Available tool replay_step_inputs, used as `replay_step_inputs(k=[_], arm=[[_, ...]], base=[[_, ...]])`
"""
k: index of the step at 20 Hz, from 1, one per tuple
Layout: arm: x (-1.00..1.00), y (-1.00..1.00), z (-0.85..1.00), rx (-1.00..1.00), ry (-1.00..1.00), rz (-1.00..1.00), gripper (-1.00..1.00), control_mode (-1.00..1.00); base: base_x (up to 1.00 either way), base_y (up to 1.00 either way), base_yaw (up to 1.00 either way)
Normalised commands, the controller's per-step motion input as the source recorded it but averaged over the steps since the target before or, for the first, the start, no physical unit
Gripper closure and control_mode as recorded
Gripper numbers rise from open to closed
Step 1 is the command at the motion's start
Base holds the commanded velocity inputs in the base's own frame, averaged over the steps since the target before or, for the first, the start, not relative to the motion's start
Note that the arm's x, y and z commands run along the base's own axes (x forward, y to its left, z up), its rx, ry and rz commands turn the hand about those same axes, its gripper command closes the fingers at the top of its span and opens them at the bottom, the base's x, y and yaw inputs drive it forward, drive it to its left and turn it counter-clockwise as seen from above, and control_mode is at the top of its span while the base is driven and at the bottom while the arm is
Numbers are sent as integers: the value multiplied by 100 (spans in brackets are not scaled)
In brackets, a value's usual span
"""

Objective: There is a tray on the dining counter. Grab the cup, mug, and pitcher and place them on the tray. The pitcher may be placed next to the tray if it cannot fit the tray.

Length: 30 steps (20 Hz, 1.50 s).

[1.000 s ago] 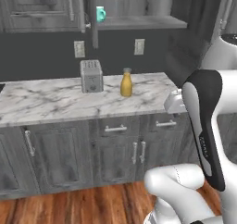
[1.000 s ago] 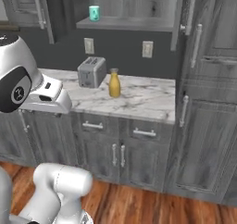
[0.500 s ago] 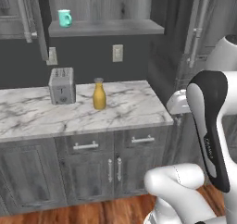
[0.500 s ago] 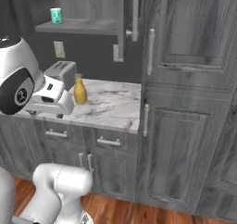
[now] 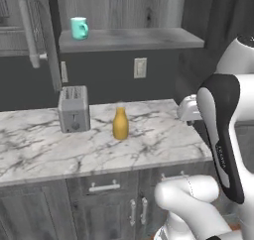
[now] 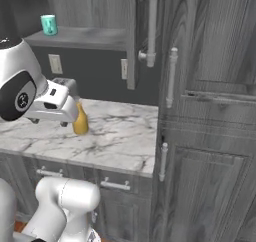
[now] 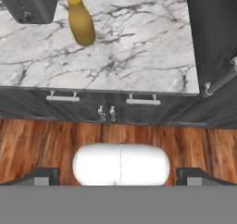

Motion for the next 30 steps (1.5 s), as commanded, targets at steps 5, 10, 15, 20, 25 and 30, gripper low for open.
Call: replay_step_inputs(k=[5, 10, 15, 20, 25, 30], arm=[[0, 0, 0, 0, 0, 0, -100, 100], [0, 0, 0, 0, 0, 0, -100, 100], [0, 0, 0, 0, 0, 0, -100, 100], [0, 0, 0, 0, 0, 0, -100, 100], [0, 0, 0, 0, 0, 0, -100, 100], [0, 0, 0, 0, 0, 0, -100, 100]], base=[[36, 37, 0], [20, 37, 0], [22, 36, 0], [42, 20, 0], [41, 0, -3], [35, 0, -6]])
